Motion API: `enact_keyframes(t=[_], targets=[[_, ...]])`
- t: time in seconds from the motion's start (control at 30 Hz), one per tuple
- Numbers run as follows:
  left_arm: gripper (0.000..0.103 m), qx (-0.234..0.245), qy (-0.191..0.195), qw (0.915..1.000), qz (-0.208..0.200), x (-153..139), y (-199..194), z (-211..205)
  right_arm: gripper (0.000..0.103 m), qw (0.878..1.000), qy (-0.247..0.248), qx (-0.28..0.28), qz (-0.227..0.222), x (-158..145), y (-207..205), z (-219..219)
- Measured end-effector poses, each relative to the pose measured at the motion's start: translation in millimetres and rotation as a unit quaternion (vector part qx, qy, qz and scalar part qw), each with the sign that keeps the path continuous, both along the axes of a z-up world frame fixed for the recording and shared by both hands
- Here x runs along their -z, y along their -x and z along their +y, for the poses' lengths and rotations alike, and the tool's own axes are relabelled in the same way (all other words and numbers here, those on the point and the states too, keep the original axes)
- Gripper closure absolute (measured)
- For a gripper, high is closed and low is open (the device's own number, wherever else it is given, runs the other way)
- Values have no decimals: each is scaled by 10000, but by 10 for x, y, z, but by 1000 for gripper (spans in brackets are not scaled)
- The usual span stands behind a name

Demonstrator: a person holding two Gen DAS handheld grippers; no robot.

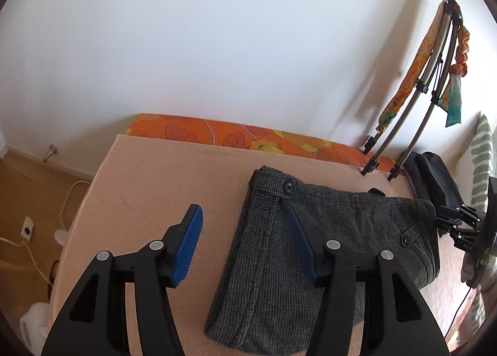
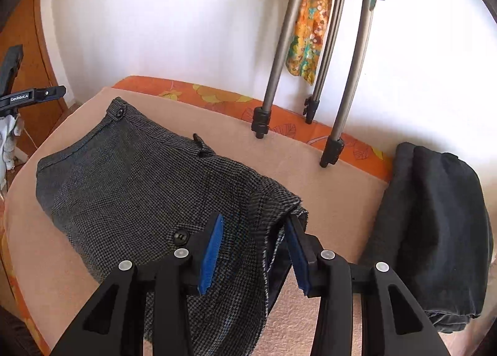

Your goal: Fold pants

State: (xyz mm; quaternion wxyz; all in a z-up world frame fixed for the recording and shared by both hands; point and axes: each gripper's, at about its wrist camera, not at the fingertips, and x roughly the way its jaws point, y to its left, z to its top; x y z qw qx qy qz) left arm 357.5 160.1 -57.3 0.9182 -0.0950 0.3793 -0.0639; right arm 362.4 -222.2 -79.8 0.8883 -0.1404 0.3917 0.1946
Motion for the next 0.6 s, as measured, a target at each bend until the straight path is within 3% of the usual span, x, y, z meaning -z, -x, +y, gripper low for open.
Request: enact_keyframes(t=[0.13,0.23,0.4,0.5,0.6], targets=[[47,143,128,9993,311,199,522,94,57,9985,-227,-499,-14,-145,403,256],[47,334,384,9963,699,483,729,21,40,9953,-473,-835,142,-121,676,457],[47,408,947,9856,1342,892,727,-141,43,9896,-257,-1311,525,219,963,869],[47,499,1135,9822,1410,979,703,-234,53,9857,-10,-1486,791,463,966,1065],[47,605,1305,9792,1428,1034,624,-310,54,9835,175,-1553,908,614,853,1182]])
